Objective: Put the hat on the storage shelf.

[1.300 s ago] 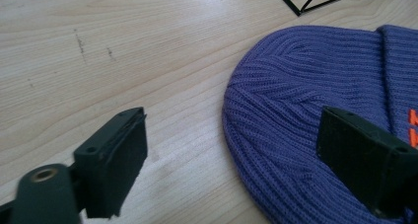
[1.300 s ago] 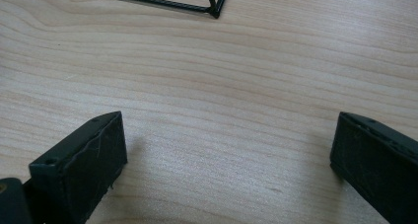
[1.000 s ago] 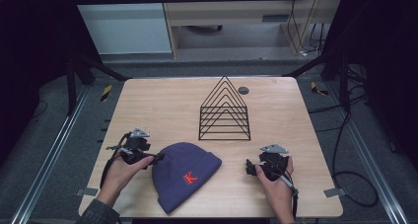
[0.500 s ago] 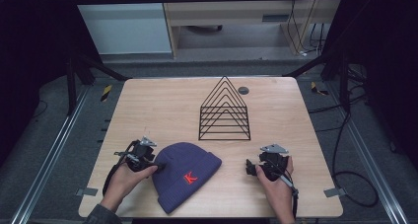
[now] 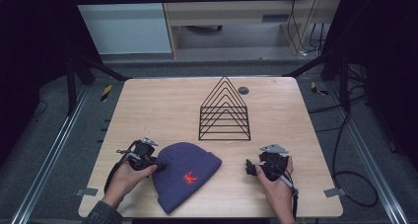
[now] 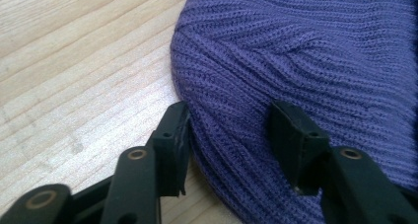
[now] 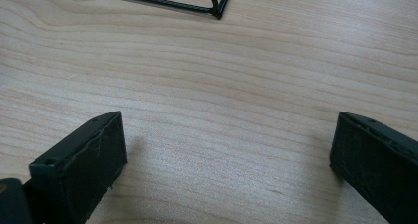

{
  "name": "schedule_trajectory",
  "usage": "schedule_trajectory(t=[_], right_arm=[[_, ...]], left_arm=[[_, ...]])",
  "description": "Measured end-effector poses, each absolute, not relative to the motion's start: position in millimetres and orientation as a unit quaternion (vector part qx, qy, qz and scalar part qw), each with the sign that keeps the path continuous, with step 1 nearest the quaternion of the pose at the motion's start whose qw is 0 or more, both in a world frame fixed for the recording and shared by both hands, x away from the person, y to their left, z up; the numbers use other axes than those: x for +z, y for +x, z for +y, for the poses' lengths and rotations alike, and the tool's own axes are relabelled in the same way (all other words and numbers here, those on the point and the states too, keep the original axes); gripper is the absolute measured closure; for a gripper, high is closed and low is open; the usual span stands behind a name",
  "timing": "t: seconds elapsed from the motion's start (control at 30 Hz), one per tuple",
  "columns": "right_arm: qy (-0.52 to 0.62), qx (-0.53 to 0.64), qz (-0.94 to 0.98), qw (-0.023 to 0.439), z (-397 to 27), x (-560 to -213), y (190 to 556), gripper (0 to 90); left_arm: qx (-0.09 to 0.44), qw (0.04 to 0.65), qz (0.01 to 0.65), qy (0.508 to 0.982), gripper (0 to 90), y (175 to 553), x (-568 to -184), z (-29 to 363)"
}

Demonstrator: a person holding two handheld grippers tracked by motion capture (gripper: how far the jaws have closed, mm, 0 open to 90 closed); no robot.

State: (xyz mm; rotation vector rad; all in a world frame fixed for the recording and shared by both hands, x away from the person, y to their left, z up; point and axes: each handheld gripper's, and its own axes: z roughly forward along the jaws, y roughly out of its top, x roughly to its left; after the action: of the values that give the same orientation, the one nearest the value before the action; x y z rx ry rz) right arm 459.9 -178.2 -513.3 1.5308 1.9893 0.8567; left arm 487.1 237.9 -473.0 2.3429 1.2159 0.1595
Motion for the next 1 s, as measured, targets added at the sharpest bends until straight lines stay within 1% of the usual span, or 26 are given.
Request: schedule_trajectory(t=[0.1, 0.33, 0.57, 1.0], right_arm=[[0.560, 0.313, 0.728, 0.242, -178, -513, 460, 0.9], [0.560, 0.314, 0.728, 0.242, -178, -513, 460, 0.9], [0.560, 0.313, 0.728, 0.242, -178, -513, 460, 0.9], [0.557, 0.314, 0.730, 0.242, -179, -513, 460, 1.6]], left_arm=[[0.054, 0.248, 0.443, 0.860, 55.8, 488, -473, 238], [0.053, 0.261, 0.435, 0.860, 70.9, 487, -473, 238], [0.075, 0.264, 0.422, 0.864, 77.7, 486, -469, 238], [0.098, 0.259, 0.402, 0.873, 80.7, 490, -451, 235]])
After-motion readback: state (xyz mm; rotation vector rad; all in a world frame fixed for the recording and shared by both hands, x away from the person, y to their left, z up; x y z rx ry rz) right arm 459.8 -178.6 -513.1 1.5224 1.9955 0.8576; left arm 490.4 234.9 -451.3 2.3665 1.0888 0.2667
